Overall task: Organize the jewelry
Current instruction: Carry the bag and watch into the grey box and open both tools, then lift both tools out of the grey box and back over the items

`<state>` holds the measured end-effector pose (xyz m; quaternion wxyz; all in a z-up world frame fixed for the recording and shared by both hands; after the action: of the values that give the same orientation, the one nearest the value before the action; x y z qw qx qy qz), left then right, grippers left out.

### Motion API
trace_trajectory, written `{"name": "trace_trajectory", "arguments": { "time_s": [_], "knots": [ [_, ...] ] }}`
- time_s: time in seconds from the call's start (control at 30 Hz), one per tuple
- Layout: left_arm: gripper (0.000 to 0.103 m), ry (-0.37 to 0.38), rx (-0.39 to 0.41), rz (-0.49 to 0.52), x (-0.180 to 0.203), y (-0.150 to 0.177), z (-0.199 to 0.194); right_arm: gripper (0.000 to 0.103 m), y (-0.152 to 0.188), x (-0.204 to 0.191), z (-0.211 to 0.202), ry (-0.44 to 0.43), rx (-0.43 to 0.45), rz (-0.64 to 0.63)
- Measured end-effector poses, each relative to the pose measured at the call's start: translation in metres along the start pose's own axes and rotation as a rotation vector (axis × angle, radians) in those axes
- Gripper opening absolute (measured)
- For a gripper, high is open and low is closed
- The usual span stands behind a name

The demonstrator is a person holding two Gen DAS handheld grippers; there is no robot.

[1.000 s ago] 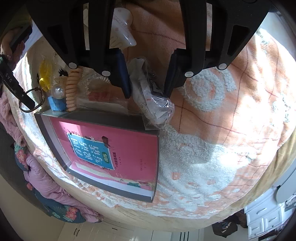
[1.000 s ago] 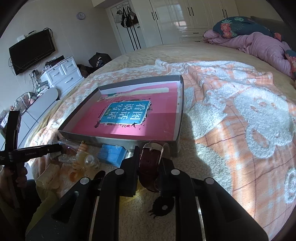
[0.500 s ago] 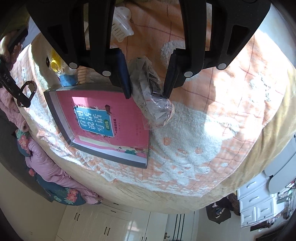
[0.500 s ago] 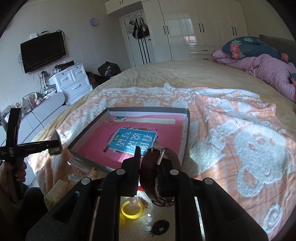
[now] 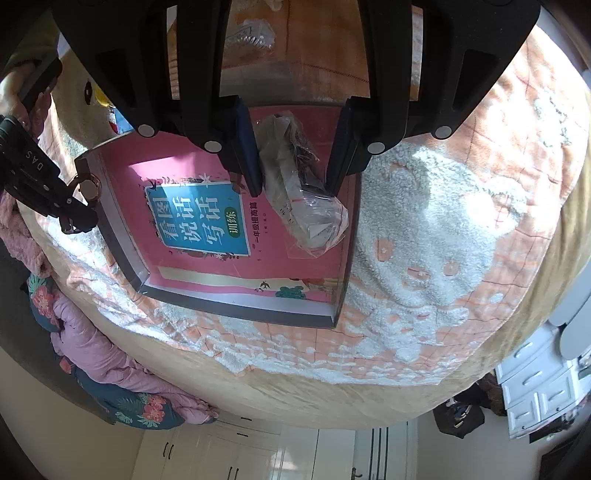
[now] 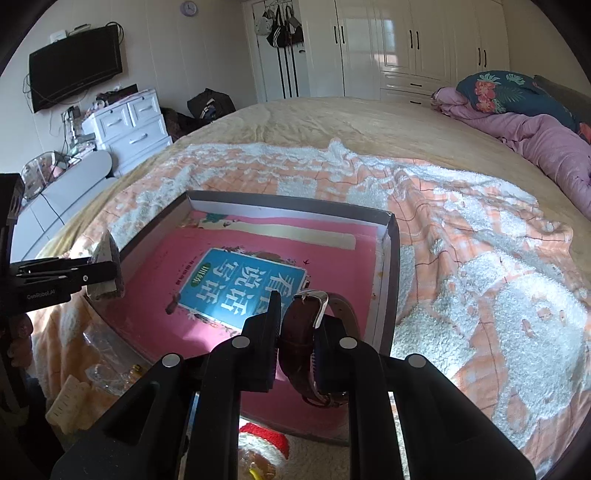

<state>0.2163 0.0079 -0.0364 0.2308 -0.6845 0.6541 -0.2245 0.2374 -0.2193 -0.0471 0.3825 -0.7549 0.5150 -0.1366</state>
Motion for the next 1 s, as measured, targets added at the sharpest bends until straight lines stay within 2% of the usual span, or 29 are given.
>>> {"name": "trace_trajectory", "arguments": {
  "time_s": [0.23, 0.3, 0.37, 0.67, 0.83, 1.0],
  "knots": [
    [0.028, 0.0, -0.026, 0.027, 0.012, 0.002, 0.019, 0.016, 0.01, 0.001, 0.019, -0.009, -0.05, 0.014],
    [0.028, 0.003, -0.03, 0.033, 0.014, 0.002, 0.022, 0.022, 0.011, -0.002, 0.018, -0.014, -0.051, 0.016],
    [0.028, 0.005, -0.03, 0.039, 0.015, 0.003, 0.024, 0.039, 0.012, -0.003, 0.016, -0.028, -0.051, 0.033],
    [0.029, 0.004, -0.038, 0.059, 0.015, 0.004, 0.025, 0.07, 0.017, -0.006, -0.028, -0.044, 0.05, 0.089],
    [0.034, -0.008, -0.001, 0.066, 0.015, 0.002, 0.016, 0.082, 0.02, -0.008, -0.056, -0.054, 0.108, 0.107],
    [0.049, -0.015, 0.022, 0.067, 0.014, 0.004, 0.001, 0.086, 0.023, -0.012, -0.076, -0.055, 0.132, 0.111]
  ]
}}
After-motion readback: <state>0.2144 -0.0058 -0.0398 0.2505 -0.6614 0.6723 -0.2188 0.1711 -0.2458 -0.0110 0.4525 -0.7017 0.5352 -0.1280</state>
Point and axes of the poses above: each gripper's, at about its wrist camera, not at the fingertips, and z roughly the way its jaws point, x to its right, y to its underside, the point moved 2 cm from there along z, roughly the way its jaws point, and after that the axes turned 9 degrees about -y, right-handed, at the moved point
